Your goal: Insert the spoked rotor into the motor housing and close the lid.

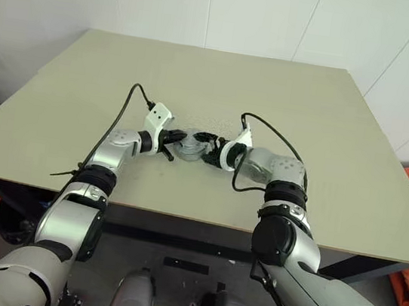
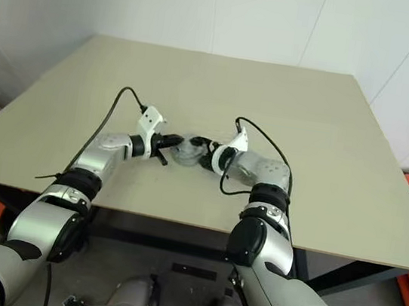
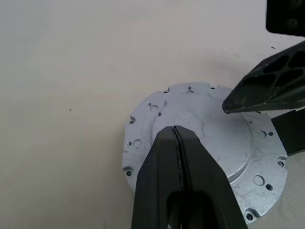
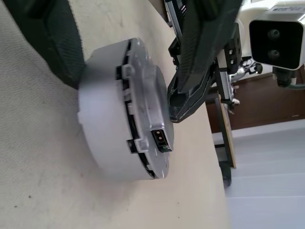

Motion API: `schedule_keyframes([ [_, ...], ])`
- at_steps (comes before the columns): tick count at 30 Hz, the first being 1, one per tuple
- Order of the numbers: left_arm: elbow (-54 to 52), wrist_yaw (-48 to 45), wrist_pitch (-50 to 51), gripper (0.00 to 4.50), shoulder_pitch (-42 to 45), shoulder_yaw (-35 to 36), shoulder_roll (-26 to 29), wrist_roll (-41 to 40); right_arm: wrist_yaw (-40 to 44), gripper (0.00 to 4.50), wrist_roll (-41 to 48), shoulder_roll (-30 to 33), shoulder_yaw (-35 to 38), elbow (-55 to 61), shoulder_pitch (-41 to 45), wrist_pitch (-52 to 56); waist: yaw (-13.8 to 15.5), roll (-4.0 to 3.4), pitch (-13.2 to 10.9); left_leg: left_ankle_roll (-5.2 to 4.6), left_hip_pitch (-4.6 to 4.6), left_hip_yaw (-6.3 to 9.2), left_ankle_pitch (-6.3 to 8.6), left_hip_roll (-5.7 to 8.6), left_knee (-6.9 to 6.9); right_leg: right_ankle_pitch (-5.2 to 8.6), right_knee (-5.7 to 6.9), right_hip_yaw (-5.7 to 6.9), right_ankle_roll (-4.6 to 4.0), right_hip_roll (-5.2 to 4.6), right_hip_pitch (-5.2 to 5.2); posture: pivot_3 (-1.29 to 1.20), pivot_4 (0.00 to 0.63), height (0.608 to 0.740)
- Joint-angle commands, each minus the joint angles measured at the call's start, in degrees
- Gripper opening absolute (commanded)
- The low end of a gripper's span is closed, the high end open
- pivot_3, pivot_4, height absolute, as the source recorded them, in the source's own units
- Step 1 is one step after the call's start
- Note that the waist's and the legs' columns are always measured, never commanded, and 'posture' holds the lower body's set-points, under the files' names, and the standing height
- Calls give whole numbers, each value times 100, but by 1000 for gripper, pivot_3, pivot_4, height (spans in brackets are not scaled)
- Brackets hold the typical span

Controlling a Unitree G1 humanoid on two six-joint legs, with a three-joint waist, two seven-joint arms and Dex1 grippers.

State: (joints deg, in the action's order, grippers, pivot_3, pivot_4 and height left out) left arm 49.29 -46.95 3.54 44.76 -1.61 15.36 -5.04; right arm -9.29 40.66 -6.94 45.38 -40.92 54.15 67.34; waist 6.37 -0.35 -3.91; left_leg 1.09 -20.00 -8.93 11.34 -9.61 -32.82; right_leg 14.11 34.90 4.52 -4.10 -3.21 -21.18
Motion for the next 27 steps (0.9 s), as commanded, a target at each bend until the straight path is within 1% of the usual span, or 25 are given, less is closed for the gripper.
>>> schedule_keyframes([
  [1,73,-28,99,0,-51,-137,-54,113,344,2227,498,-509,-167,128,11,124,-29,0,0,0,0,0,0,0,2,0,0,0,0,0,-1,0,0,740],
  [4,68,-29,100,0,-53,-136,-52,110,376,1310,564,-489,-220,150,2,151,-46,0,0,0,0,0,0,0,4,3,0,1,-4,0,0,0,0,740],
  [5,71,-30,97,0,-52,-134,-51,110,378,1106,584,-490,-237,158,-3,154,-49,0,0,0,-4,0,0,0,5,3,-1,1,-4,0,-4,0,0,740],
  [16,38,30,103,0,-49,-82,-96,65,337,1099,682,-485,-333,370,-85,274,-45,0,0,-1,-8,-2,0,1,9,5,-2,2,-8,0,-9,0,0,740],
  [27,-295,138,214,0,-150,62,-161,-59,401,1099,702,-391,-502,521,-224,275,-42,0,0,-1,-9,-2,0,1,13,6,-3,2,-10,0,-11,0,0,740],
])
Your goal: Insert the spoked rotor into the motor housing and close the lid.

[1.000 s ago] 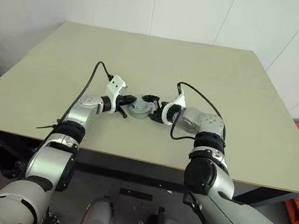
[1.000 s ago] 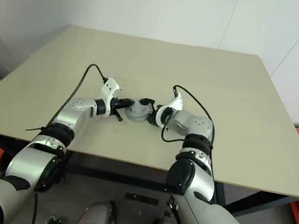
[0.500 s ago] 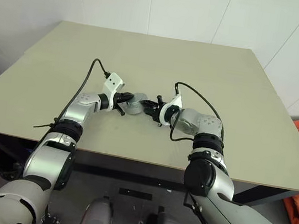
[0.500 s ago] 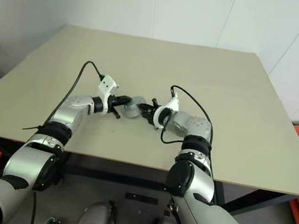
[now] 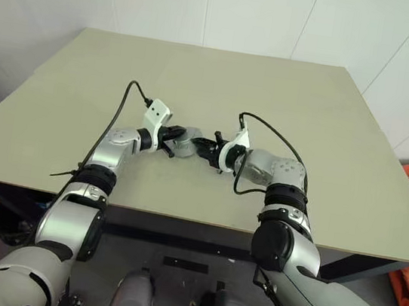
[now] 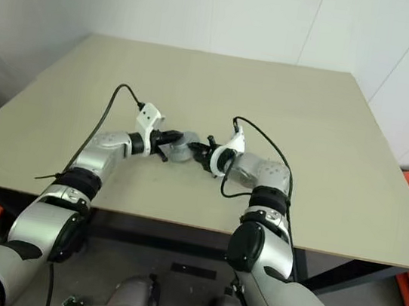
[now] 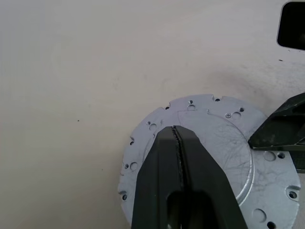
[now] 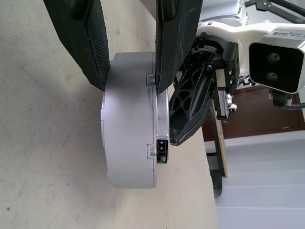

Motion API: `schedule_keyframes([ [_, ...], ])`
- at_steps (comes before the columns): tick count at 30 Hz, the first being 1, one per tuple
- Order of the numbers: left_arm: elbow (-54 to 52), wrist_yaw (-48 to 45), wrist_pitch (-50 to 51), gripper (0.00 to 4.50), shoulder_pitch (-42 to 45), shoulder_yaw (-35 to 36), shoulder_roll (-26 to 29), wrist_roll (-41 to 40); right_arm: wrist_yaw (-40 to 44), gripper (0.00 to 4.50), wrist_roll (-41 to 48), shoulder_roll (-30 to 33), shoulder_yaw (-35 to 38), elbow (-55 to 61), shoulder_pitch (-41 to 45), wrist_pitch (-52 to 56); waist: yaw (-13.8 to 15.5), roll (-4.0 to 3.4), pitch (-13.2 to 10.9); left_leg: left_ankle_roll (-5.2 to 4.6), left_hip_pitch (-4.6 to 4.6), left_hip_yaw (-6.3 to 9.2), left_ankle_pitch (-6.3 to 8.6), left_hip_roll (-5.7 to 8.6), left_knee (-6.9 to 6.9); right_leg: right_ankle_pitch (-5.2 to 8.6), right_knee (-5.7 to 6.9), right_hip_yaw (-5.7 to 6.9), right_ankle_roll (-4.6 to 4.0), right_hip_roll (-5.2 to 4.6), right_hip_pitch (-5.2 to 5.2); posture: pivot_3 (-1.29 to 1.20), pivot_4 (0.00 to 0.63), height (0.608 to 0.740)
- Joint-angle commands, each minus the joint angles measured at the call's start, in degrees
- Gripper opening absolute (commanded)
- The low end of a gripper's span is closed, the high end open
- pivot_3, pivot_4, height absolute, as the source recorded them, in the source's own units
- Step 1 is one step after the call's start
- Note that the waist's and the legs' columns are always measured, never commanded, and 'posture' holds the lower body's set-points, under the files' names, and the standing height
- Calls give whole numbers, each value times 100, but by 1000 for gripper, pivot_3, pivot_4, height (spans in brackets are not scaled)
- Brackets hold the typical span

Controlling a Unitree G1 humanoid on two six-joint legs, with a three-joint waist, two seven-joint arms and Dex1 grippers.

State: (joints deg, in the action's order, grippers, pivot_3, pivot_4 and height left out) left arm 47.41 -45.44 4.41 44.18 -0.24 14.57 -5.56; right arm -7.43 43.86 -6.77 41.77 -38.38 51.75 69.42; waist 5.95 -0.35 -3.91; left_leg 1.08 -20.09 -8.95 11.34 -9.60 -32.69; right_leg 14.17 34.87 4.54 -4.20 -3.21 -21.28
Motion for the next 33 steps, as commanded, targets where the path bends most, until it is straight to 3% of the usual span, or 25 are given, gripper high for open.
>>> schedule_keyframes([
  [1,-157,-2,150,0,-100,-62,-90,-25,219,1099,386,-402,-151,265,11,60,0,0,0,0,0,0,0,0,0,0,0,0,0,0,0,0,0,740],
  [13,-1448,265,545,0,-314,258,-222,-544,318,1099,360,-251,-273,218,-93,-62,-37,-1,-2,0,-19,0,0,-1,1,0,1,2,-1,2,-21,0,0,740],
  [20,-3041,929,1187,0,-643,851,-534,-1421,360,1099,396,-185,-312,193,-114,-157,-42,0,-2,-2,-66,0,-1,-4,-6,-9,12,5,9,3,-71,0,0,740],
  [28,-5275,1759,2812,0,-2275,1275,-770,-2720,425,1099,504,-9,-260,255,-33,-200,-37,0,-3,-3,-100,1,-1,-6,-17,-2,58,7,-2,5,-113,0,0,740],
  [33,-6118,2101,3621,0,-3296,1789,-987,-4029,457,1099,602,90,-241,370,23,-142,-42,2,-4,-3,-107,1,0,-10,-35,-2,58,7,-2,7,-112,0,0,740],
])
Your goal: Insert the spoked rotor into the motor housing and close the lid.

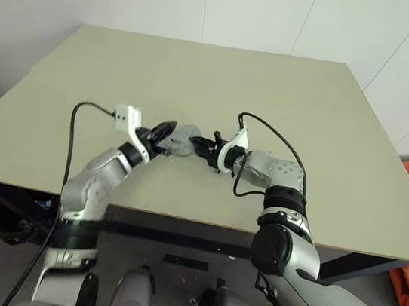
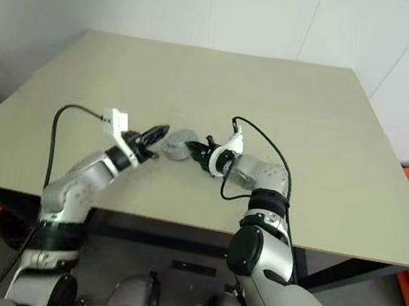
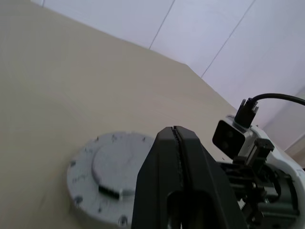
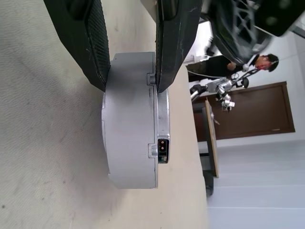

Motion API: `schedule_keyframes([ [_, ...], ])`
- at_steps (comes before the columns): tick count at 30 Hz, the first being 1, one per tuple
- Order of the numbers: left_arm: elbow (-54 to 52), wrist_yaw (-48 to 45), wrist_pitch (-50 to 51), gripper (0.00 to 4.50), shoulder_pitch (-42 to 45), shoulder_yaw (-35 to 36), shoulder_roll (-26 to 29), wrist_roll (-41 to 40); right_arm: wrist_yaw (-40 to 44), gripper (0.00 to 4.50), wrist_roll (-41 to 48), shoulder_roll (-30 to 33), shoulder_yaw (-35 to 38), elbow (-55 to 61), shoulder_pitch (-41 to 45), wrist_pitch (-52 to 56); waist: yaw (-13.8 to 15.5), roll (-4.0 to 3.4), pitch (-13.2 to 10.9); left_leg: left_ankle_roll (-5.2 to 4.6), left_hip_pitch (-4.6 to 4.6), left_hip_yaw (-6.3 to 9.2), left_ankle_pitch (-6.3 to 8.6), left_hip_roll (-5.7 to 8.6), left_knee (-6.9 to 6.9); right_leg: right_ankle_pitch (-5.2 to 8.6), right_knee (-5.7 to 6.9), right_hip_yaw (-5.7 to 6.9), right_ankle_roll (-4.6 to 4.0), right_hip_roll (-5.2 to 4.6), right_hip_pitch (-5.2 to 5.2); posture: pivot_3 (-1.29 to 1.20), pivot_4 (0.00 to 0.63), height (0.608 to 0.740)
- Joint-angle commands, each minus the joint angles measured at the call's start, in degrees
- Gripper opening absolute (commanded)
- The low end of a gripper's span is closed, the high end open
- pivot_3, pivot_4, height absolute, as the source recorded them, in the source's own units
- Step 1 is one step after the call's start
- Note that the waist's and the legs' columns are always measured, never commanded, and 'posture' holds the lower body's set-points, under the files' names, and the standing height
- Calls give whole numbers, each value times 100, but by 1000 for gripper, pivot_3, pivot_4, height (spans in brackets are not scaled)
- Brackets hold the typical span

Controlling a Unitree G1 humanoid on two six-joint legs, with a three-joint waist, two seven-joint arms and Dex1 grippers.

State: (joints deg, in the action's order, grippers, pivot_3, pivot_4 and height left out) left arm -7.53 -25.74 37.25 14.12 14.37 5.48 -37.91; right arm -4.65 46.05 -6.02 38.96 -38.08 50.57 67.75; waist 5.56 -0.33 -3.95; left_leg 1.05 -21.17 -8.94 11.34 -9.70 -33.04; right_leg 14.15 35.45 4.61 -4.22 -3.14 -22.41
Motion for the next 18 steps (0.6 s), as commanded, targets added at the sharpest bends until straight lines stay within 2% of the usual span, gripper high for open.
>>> schedule_keyframes([
  [1,-725,219,433,0,-471,449,-124,-1046,181,1099,424,31,49,386,153,46,-1,0,0,0,1,0,0,0,-3,0,0,0,0,0,2,0,0,740],
  [7,-900,643,650,0,-1084,833,-397,-2169,84,1099,714,34,116,674,241,220,8,1,0,1,4,1,-1,-1,-13,-1,0,-1,5,3,11,0,0,740],
  [15,-70,1446,343,0,-848,1285,-671,-2644,-432,1099,1336,-193,214,1321,281,650,6,2,0,5,7,9,-3,-4,-18,-7,-4,-6,22,14,17,0,0,740],
  [18,12,1607,261,570,-664,1361,-764,-2882,-740,1099,1662,-288,245,1581,280,818,12,3,0,5,5,14,-3,-4,-18,-9,-7,-6,28,16,18,0,0,740],
])
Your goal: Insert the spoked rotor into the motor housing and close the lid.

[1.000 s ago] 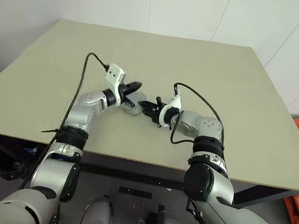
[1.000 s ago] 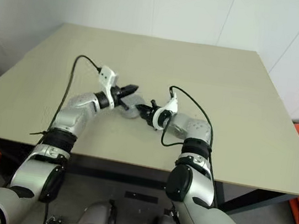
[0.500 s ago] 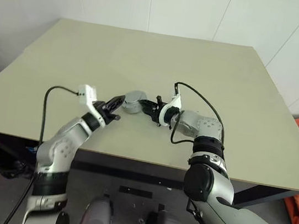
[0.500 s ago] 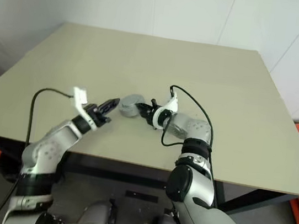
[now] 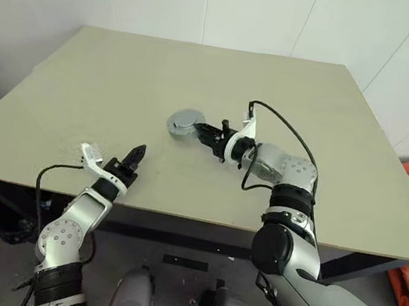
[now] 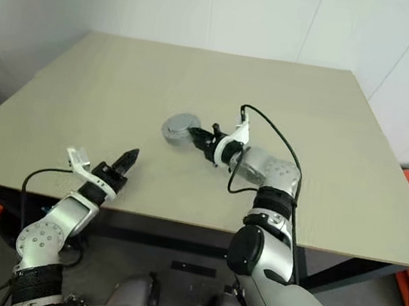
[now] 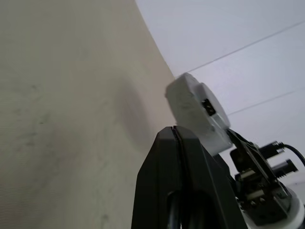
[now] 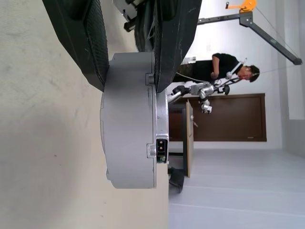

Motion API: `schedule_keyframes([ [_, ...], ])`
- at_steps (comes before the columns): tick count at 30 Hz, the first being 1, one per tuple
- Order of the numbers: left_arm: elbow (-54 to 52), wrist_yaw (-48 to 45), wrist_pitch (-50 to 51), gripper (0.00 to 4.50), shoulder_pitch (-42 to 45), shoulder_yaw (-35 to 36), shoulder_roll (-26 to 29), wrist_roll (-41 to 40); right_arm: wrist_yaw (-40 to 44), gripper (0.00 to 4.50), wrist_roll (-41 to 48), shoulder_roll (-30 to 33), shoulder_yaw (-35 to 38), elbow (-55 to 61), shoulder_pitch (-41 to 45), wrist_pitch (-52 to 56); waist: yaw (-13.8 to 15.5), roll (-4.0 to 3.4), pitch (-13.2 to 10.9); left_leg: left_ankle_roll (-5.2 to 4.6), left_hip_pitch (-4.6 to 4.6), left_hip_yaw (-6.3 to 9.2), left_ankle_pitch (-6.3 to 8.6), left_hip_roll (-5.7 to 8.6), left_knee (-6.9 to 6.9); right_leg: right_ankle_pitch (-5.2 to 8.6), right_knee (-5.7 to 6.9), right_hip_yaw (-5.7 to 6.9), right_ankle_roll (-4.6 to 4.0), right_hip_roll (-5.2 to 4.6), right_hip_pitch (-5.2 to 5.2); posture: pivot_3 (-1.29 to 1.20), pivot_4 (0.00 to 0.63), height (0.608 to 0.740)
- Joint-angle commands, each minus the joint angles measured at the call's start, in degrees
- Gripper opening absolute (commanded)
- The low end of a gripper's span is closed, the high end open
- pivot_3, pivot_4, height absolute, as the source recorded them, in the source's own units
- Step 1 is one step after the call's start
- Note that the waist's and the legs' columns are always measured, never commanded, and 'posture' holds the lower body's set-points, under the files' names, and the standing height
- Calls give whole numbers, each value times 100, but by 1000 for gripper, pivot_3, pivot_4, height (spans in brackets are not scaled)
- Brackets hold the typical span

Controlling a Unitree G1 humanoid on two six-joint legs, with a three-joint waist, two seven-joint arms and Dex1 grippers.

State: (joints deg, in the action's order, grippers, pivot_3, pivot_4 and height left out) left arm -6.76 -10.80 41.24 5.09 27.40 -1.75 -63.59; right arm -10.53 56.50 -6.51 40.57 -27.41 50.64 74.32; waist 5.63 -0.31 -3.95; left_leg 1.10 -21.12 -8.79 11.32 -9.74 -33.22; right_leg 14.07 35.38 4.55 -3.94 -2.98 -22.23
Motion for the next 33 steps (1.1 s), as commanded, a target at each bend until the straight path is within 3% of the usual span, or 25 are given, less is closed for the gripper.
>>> schedule_keyframes([
  [1,-54,186,-157,913,312,51,-74,-373,-270,1099,755,-273,94,615,279,229,13,0,0,0,0,1,0,0,0,0,0,0,1,0,0,0,0,740],
  [12,-328,795,-145,4470,690,-302,-484,-1168,-1265,1099,1966,-404,-176,1113,-38,478,5,1,1,6,2,7,-3,1,-3,2,1,-2,17,4,5,0,0,740],
  [23,-470,1094,-146,4470,524,-604,-489,-1935,-1715,1099,2742,-283,-693,1162,-253,151,23,1,1,8,-1,9,-4,2,-15,11,2,-3,62,4,9,0,0,740],
  [33,-116,1332,-183,4470,644,-686,-438,-2132,-2102,1099,3590,-124,-1250,1245,-455,-179,22,2,1,11,0,11,-5,2,-29,6,2,-5,77,3,16,0,0,740],
])
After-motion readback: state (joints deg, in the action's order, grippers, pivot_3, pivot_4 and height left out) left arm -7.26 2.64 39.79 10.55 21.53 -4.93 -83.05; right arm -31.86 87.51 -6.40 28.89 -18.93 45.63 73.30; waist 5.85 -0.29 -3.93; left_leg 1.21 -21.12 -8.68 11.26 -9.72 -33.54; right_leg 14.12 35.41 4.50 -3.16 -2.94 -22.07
